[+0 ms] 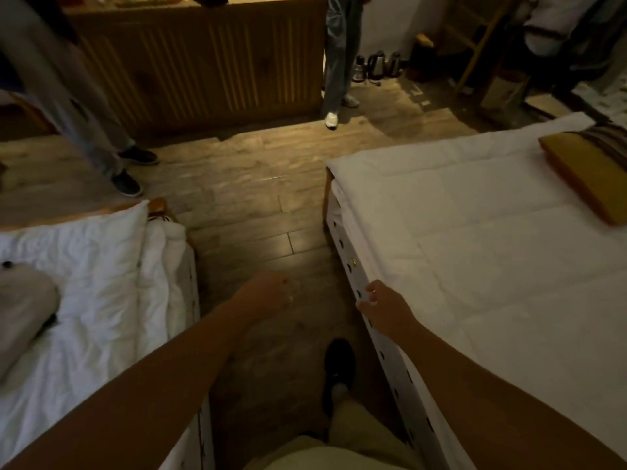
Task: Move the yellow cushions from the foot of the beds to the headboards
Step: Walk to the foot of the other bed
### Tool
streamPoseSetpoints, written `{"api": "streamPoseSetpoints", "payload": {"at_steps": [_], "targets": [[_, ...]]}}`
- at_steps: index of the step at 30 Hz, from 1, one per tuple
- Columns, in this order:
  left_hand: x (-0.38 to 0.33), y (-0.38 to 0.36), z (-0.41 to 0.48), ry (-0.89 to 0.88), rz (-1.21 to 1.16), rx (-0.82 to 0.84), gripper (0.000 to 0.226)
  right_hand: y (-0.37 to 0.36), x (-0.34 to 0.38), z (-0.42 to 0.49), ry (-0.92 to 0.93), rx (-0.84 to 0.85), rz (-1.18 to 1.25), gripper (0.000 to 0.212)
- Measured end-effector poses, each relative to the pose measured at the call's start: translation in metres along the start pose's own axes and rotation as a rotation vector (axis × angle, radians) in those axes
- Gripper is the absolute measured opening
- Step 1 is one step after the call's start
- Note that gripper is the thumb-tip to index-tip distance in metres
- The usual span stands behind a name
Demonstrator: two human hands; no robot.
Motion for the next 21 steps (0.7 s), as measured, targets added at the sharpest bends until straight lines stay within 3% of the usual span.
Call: {"api": "streamPoseSetpoints", "payload": {"at_steps": [14,21], "targets": [[-0.008,0.212,0.231,0.073,0.055,0.089,0.058,0.140,0.095,0.268,-0.011,0.081,-0.040,0.057],[-0.014,0.320,0.315,0.019,0.138,0.006,0.055,0.202,0.152,0.368,-0.043,0.057,-0.018,0.061]]}}
Point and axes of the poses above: each hand's wrist, its own z-axis towards the middle knuckle, its own y-axis out of the back of the hand, x = y × z, the point moved 1 cm from there along z, towards the middle knuckle, and after that the axes turned 13 degrees about x, right-handed, at the moved point
